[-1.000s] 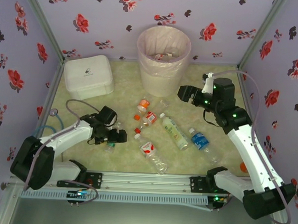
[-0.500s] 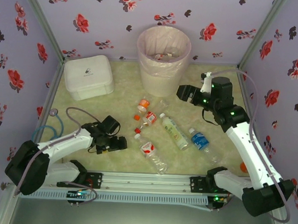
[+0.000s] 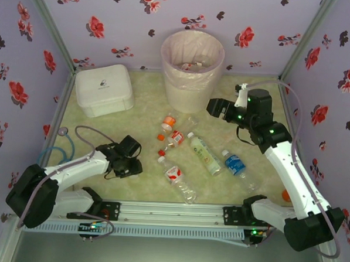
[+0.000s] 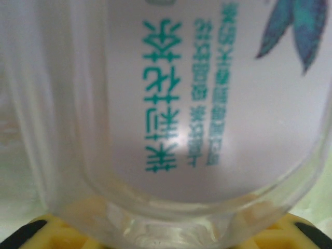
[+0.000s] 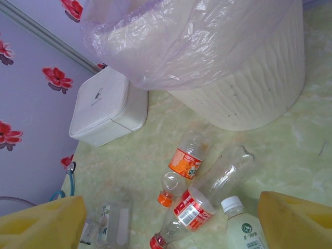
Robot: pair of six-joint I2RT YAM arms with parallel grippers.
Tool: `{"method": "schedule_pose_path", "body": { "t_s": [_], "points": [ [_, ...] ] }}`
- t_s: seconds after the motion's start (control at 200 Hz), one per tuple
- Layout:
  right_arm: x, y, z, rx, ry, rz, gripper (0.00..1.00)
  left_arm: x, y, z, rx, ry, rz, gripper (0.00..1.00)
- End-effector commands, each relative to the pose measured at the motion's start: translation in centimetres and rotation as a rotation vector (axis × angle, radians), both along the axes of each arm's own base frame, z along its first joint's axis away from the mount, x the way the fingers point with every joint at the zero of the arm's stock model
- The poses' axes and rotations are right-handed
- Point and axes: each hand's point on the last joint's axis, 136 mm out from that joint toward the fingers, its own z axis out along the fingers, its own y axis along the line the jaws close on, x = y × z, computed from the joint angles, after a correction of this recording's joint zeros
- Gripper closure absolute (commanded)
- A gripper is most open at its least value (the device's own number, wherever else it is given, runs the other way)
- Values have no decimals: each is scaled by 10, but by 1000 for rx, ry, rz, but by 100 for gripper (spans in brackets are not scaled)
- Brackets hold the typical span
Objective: Put the plastic bottles in the bin
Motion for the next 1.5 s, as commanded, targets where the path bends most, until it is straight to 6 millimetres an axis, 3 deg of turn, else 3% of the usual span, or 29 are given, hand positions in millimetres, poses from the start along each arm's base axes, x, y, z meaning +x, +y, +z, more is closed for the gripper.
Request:
{"method": "schedule_pose_path", "body": {
  "t_s": [0.0,0.175,0.38,0.54,0.655,0.725,0.87,1.13,1.24,1.38,1.495],
  "points": [
    [2,2,11,33,-29,6,13,7,2,21,19,-46,1,67],
    [-3,10,22,107,-37,34,14,27,-8,66,-9,-158,-66,72],
    [-20,45,45,255,-63,185,19,58,-75,162,-310,-498,-361,85],
    [-33,84,56,284,-75,327,32,59,-115,201,-451,-614,-578,97],
    [-24,102,48,268,-38,334,35,59,-136,208,-550,-654,-656,100],
    [-18,109,40,254,-15,331,29,57,-144,210,-593,-675,-677,100],
    [-15,132,34,308,4,392,11,58,-148,209,-592,-690,-701,100],
    [-11,154,24,325,36,441,7,58,-153,202,-565,-671,-744,100],
    [-8,156,15,302,58,436,13,59,-155,202,-559,-669,-751,100],
    [-6,153,6,268,77,414,30,61,-154,201,-554,-672,-744,100],
    [-5,149,10,236,59,403,44,65,-151,202,-529,-687,-730,100]
  ]
}}
